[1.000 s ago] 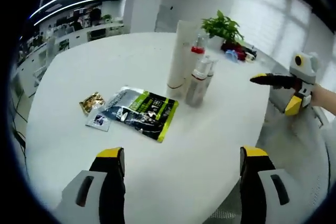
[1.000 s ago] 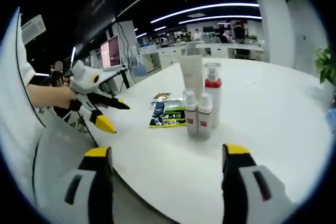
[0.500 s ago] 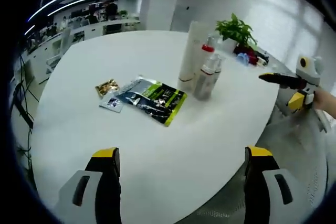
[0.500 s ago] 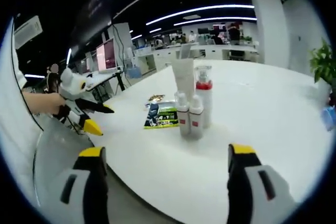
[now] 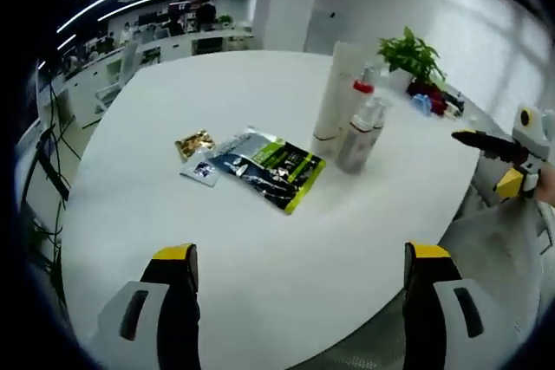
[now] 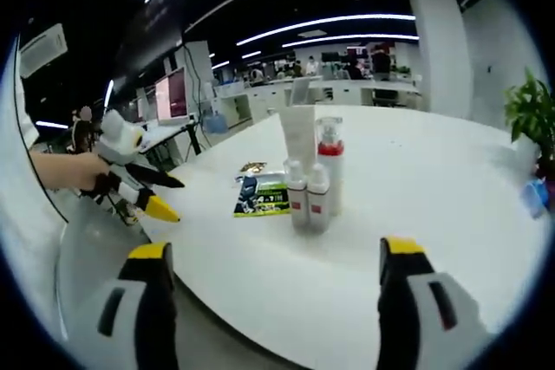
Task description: Arrange the skincare products in the storage area until every visible bottle or jar stands upright without overlapping.
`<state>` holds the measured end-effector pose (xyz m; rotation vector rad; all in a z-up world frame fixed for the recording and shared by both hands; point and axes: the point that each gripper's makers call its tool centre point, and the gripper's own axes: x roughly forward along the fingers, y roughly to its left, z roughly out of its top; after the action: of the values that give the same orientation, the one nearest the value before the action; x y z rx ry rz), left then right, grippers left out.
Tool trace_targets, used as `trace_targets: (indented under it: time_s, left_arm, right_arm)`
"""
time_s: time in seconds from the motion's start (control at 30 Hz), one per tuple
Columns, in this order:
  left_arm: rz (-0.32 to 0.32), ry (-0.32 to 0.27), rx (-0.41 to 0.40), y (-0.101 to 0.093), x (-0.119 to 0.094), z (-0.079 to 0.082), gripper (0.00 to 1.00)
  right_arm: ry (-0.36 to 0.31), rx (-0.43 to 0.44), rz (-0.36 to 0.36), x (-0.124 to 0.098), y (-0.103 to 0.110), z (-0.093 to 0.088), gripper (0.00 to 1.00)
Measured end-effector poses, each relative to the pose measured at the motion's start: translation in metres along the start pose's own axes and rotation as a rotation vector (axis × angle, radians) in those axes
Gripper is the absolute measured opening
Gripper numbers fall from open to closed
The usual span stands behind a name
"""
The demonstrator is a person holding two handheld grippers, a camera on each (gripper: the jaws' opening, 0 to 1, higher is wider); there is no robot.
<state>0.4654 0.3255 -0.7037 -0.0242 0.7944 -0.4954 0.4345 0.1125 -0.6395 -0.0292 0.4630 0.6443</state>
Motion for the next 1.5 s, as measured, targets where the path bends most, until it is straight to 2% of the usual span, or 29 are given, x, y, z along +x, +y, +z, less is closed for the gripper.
trace_targets:
  time_s: [0.27, 0.53, 0.83, 0.93, 1.0, 1.17, 1.33, 1.5]
  left_arm:
    - [0.01, 0.044, -0.012, -0.009, 0.032, 0.008, 0.97]
    - [0.082, 0.058, -0.034, 0.004, 0.059, 0.022, 0.97]
    - [0.103, 0.091, 0.031, 0.018, 0.087, 0.032, 0.97]
    - [0.106, 0.073, 0.086, 0.022, 0.096, 0.04, 0.93]
    - [0.089, 0.068, 0.125, 0.022, 0.101, 0.045, 0.91]
    - [0.064, 0.098, 0.187, 0.029, 0.117, 0.053, 0.87]
    - [0.057, 0.119, 0.197, 0.037, 0.127, 0.058, 0.84]
    - [0.038, 0.154, 0.21, 0.042, 0.135, 0.056, 0.81]
  right_arm:
    - [-0.008, -0.026, 0.0, 0.0, 0.003, 0.0, 0.98]
    - [-0.011, -0.037, 0.003, 0.0, 0.003, 0.0, 0.97]
    - [-0.01, -0.031, -0.007, 0.002, -0.001, 0.0, 0.97]
    - [-0.007, -0.028, -0.012, 0.002, -0.002, 0.0, 0.96]
    - [-0.005, -0.024, -0.017, 0.002, -0.003, -0.001, 0.96]
    - [-0.008, -0.004, -0.035, 0.002, -0.008, -0.001, 0.96]
    - [-0.006, 0.009, -0.052, 0.002, -0.011, -0.001, 0.96]
    - [-0.004, 0.018, -0.067, 0.002, -0.014, -0.002, 0.96]
